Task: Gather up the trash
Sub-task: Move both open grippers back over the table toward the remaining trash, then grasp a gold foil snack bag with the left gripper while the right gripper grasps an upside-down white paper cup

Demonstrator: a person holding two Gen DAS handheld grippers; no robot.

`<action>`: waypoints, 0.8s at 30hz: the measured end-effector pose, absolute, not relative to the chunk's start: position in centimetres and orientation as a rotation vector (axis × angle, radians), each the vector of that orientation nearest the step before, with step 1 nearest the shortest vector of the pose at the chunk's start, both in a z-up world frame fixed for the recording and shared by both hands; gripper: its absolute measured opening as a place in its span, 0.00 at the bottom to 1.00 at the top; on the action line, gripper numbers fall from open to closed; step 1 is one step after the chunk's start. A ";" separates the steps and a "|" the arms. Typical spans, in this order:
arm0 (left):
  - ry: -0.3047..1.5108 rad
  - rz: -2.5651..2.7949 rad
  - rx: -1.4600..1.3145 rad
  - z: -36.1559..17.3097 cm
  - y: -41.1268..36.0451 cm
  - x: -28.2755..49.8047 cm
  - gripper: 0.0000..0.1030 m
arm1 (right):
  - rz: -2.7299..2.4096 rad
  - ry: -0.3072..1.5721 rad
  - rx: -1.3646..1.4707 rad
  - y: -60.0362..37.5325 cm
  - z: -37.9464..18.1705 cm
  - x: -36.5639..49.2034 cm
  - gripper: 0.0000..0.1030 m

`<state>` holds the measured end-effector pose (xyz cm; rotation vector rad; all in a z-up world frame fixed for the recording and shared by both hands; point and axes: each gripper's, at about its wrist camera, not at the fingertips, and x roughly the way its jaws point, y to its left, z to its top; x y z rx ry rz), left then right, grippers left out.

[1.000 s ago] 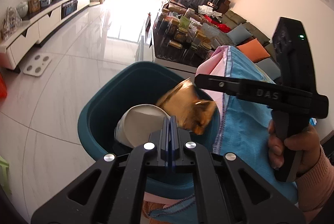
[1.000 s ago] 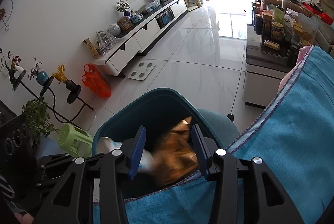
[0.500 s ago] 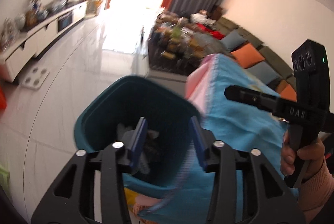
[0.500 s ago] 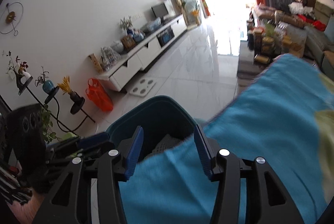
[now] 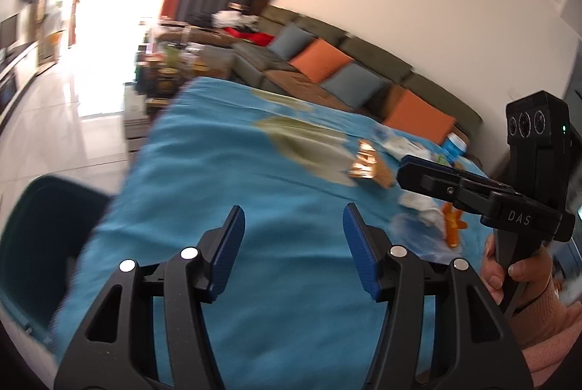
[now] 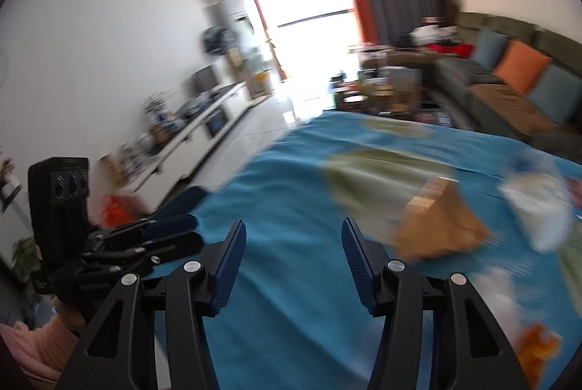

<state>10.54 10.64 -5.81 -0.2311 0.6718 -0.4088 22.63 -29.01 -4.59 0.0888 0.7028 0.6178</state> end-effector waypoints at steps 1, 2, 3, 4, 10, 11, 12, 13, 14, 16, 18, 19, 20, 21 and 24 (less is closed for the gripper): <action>0.680 -0.427 -0.221 -5.9 9.4 11.2 0.54 | 0.581 0.701 0.098 -30.5 -4.7 22.5 0.51; 0.691 -0.452 -0.210 -6.0 8.1 12.1 0.54 | 0.548 0.698 0.106 -31.7 -4.8 22.4 0.51; 0.696 -0.464 -0.203 -5.9 6.9 12.5 0.54 | 0.497 0.694 0.116 -33.4 -4.9 22.6 0.52; 0.703 -0.480 -0.196 -5.9 5.7 13.0 0.54 | 0.461 0.695 0.122 -34.6 -5.1 22.8 0.53; 0.751 -0.533 -0.151 -6.7 0.3 16.5 0.54 | 0.254 0.686 0.137 -40.9 -6.0 25.3 0.61; 0.761 -0.538 -0.140 -6.8 -0.8 17.4 0.54 | 0.235 0.693 0.136 -41.5 -6.2 26.0 0.65; 0.768 -0.537 -0.133 -6.8 -1.3 17.8 0.54 | 0.216 0.702 0.142 -42.3 -6.5 26.9 0.66; 0.774 -0.540 -0.126 -6.9 -1.7 18.1 0.54 | 0.209 0.711 0.157 -43.1 -6.8 27.7 0.66; 0.780 -0.546 -0.119 -7.1 -2.1 18.6 0.54 | 0.207 0.720 0.170 -43.8 -7.2 28.5 0.68; 0.793 -0.538 -0.099 -7.3 -3.0 19.3 0.54 | 0.193 0.738 0.182 -44.4 -7.9 29.7 0.68; 0.808 -0.534 -0.083 -7.7 -4.1 20.4 0.54 | 0.205 0.764 0.202 -45.0 -8.7 30.8 0.68; 0.813 -0.532 -0.077 -7.8 -4.4 20.8 0.54 | 0.204 0.772 0.207 -44.7 -9.0 31.2 0.68; 0.818 -0.531 -0.071 -7.9 -4.9 21.1 0.54 | 0.204 0.779 0.210 -44.7 -9.3 31.6 0.68; 0.824 -0.527 -0.063 -8.1 -5.3 21.6 0.54 | 0.207 0.788 0.216 -44.8 -9.6 31.9 0.68; 0.844 -0.528 -0.057 -8.6 -6.2 22.7 0.53 | 0.213 0.801 0.238 -44.9 -10.0 32.6 0.68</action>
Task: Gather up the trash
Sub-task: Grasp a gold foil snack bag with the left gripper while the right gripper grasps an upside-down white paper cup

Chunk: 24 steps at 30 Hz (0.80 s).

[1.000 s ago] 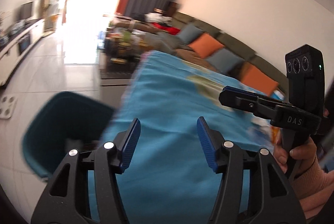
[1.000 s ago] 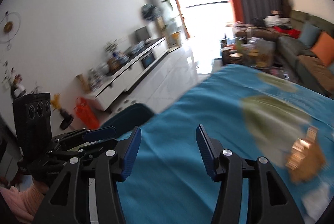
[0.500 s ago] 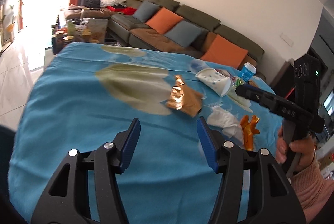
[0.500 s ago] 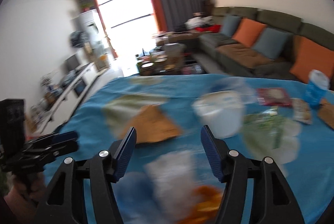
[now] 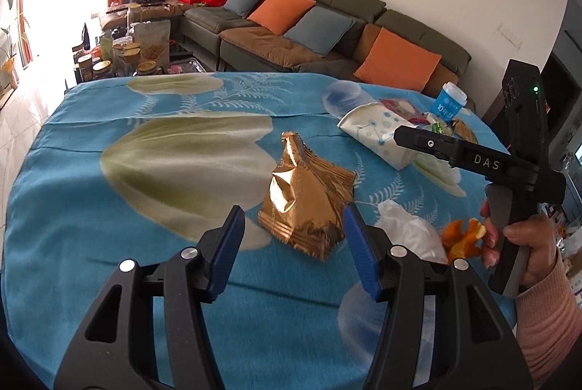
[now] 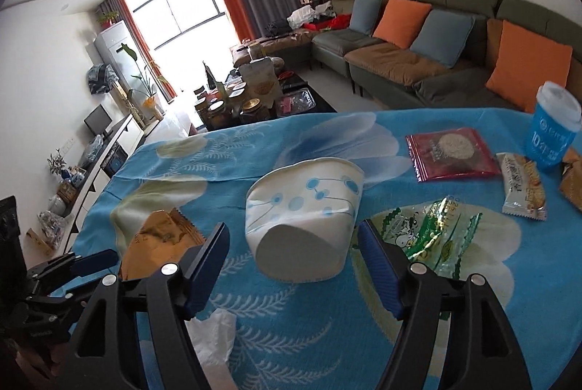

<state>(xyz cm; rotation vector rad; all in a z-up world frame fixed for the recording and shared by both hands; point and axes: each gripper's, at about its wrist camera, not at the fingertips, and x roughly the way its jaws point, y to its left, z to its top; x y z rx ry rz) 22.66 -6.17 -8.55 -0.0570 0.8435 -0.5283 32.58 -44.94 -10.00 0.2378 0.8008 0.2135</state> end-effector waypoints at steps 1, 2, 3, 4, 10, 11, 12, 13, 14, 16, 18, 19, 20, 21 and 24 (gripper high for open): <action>0.851 -0.528 -0.058 -8.7 -6.4 23.0 0.52 | 0.212 0.804 0.241 -45.1 -10.1 32.7 0.68; 0.865 -0.530 -0.062 -9.1 -6.6 23.4 0.51 | 0.212 0.807 0.246 -45.2 -10.0 32.6 0.67; 0.875 -0.536 -0.067 -9.2 -6.3 23.4 0.47 | 0.217 0.813 0.258 -45.3 -10.2 32.7 0.63; 0.888 -0.541 -0.074 -9.5 -6.3 23.6 0.44 | 0.221 0.819 0.265 -45.4 -10.3 32.8 0.61; 0.906 -0.551 -0.083 -10.5 -6.7 24.0 0.28 | 0.231 0.819 0.284 -45.7 -10.7 32.7 0.56; 0.904 -0.551 -0.083 -10.5 -6.7 23.9 0.24 | 0.232 0.818 0.287 -45.8 -10.7 32.7 0.56; 0.902 -0.552 -0.084 -10.5 -6.7 23.8 0.22 | 0.234 0.815 0.289 -45.9 -10.7 32.6 0.56; 0.898 -0.553 -0.084 -10.4 -6.6 23.7 0.21 | 0.234 0.811 0.289 -45.9 -10.6 32.5 0.56; 0.895 -0.551 -0.085 -10.4 -6.6 23.7 0.19 | 0.237 0.809 0.291 -46.1 -10.5 32.3 0.55; 0.889 -0.549 -0.085 -10.2 -6.4 23.3 0.16 | 0.239 0.797 0.294 -46.4 -10.3 32.0 0.55; 0.883 -0.545 -0.094 -10.1 -6.1 23.0 0.16 | 0.245 0.789 0.296 -46.6 -10.0 31.7 0.55; 0.879 -0.542 -0.097 -10.0 -5.9 22.8 0.15 | 0.248 0.781 0.301 -46.6 -9.8 31.4 0.55; 0.873 -0.541 -0.101 -9.9 -5.6 22.5 0.15 | 0.252 0.777 0.302 -46.6 -9.5 31.4 0.55; 0.869 -0.537 -0.104 -9.8 -5.5 22.3 0.15 | 0.259 0.770 0.303 -46.6 -9.3 31.1 0.55; 0.847 -0.530 -0.112 -9.1 -4.6 21.3 0.15 | 0.278 0.752 0.305 -46.3 -8.6 30.4 0.55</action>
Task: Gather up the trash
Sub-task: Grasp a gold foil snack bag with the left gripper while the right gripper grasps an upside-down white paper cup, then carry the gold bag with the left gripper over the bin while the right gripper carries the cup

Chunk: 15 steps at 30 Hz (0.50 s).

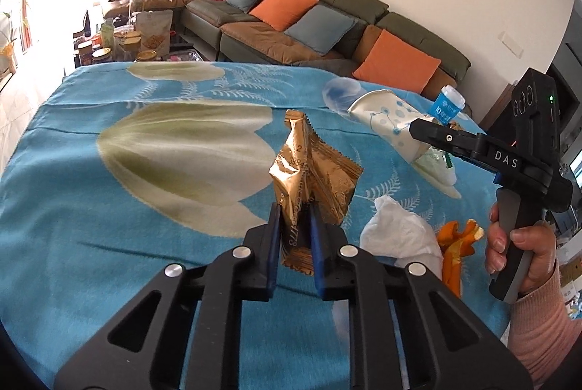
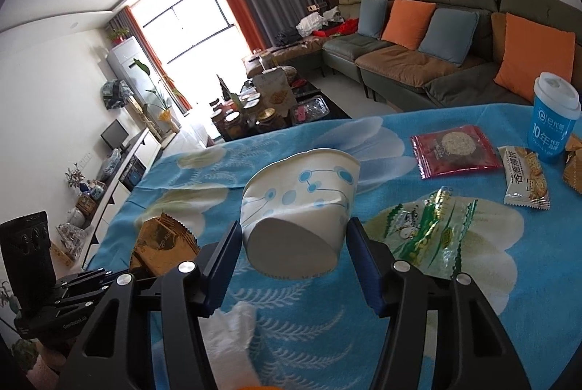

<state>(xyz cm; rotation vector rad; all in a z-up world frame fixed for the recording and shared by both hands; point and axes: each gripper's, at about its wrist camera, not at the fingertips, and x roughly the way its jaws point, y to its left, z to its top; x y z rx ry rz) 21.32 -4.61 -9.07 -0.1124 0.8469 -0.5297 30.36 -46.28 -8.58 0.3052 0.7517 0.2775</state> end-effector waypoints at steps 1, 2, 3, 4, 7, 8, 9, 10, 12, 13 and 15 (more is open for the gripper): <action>0.838 -0.527 -0.113 -8.8 -4.3 20.9 0.15 | 0.285 0.746 0.307 -46.2 -8.4 30.2 0.55; 0.832 -0.525 -0.114 -8.6 -4.1 20.6 0.15 | 0.296 0.739 0.308 -46.0 -8.2 29.9 0.55; 0.823 -0.519 -0.119 -8.3 -3.6 20.1 0.15 | 0.302 0.736 0.309 -45.8 -8.1 29.8 0.55; 0.815 -0.520 -0.121 -8.0 -3.2 19.6 0.15 | 0.313 0.730 0.311 -45.6 -7.9 29.5 0.55; 0.798 -0.509 -0.135 -7.3 -2.1 18.5 0.15 | 0.349 0.717 0.315 -44.6 -7.4 28.6 0.55; 0.787 -0.501 -0.140 -7.0 -1.4 17.9 0.15 | 0.358 0.714 0.315 -44.4 -7.3 28.5 0.55; 0.783 -0.497 -0.145 -6.8 -1.0 17.5 0.15 | 0.373 0.710 0.312 -43.9 -7.2 28.1 0.55; 0.776 -0.490 -0.153 -6.6 -0.4 17.0 0.15 | 0.383 0.707 0.306 -43.3 -7.0 27.9 0.55; 0.766 -0.479 -0.169 -6.3 0.9 16.0 0.15 | 0.408 0.701 0.301 -42.5 -6.7 27.4 0.55; 0.763 -0.472 -0.179 -6.1 1.5 15.6 0.15 | 0.420 0.698 0.299 -42.0 -6.5 27.1 0.55; 0.755 -0.458 -0.189 -5.9 2.5 14.8 0.15 | 0.438 0.695 0.301 -41.4 -6.3 26.7 0.55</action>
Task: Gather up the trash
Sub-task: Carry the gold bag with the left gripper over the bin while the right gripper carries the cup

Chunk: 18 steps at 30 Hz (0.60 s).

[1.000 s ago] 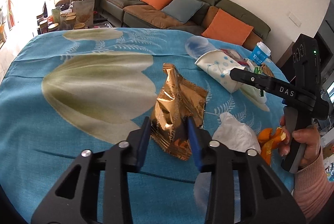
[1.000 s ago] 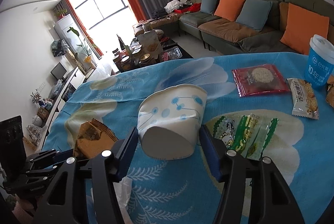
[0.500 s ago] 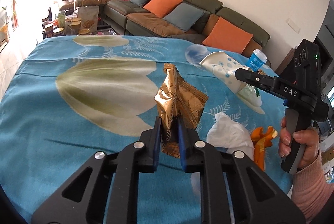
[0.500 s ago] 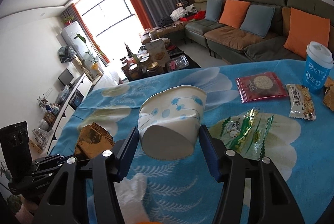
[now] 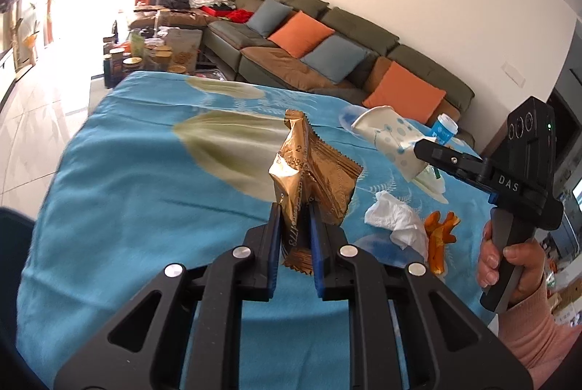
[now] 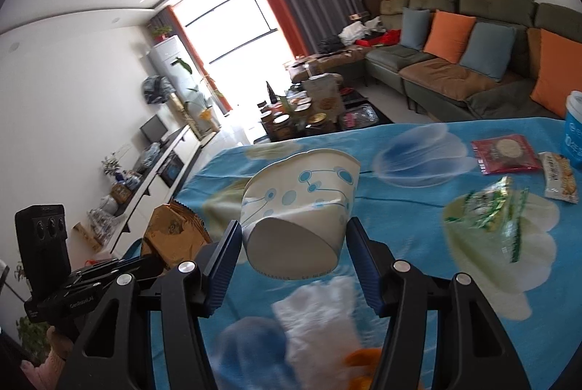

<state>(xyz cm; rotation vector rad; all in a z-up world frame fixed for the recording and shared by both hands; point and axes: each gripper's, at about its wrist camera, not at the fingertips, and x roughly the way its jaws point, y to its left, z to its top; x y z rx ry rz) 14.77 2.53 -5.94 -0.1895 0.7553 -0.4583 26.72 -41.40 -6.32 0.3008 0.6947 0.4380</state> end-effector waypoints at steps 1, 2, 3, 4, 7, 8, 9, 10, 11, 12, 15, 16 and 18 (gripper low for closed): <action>0.753 -0.455 -0.198 -5.8 3.1 14.3 0.15 | 0.452 0.694 0.302 -40.9 -6.3 26.5 0.55; 0.751 -0.450 -0.203 -5.7 3.6 14.0 0.15 | 0.462 0.694 0.301 -40.6 -6.2 26.3 0.55; 0.747 -0.440 -0.208 -5.6 4.2 13.5 0.15 | 0.469 0.695 0.301 -40.3 -6.2 26.3 0.55; 0.745 -0.434 -0.212 -5.6 4.6 13.3 0.15 | 0.480 0.698 0.300 -39.9 -6.2 26.2 0.55; 0.740 -0.412 -0.222 -5.4 6.3 12.2 0.15 | 0.509 0.705 0.292 -38.5 -6.3 25.7 0.55; 0.738 -0.406 -0.224 -5.4 6.8 11.9 0.15 | 0.519 0.708 0.290 -38.2 -6.4 25.7 0.55; 0.736 -0.401 -0.229 -5.4 7.4 11.5 0.15 | 0.529 0.710 0.287 -37.8 -6.4 25.6 0.55; 0.735 -0.397 -0.235 -5.4 7.9 11.1 0.15 | 0.535 0.711 0.284 -37.5 -6.4 25.5 0.55; 0.735 -0.391 -0.239 -5.4 8.2 10.8 0.15 | 0.541 0.711 0.279 -37.2 -6.4 25.5 0.55; 0.732 -0.382 -0.241 -5.4 8.8 10.4 0.15 | 0.548 0.713 0.274 -36.7 -6.5 25.3 0.55; 0.726 -0.366 -0.254 -5.4 10.0 9.3 0.15 | 0.572 0.717 0.267 -35.6 -6.4 25.1 0.55; 0.724 -0.360 -0.258 -5.4 10.2 9.0 0.15 | 0.579 0.719 0.264 -35.2 -6.4 25.1 0.55; 0.719 -0.348 -0.266 -5.5 10.9 8.3 0.15 | 0.596 0.723 0.258 -34.5 -6.4 25.1 0.55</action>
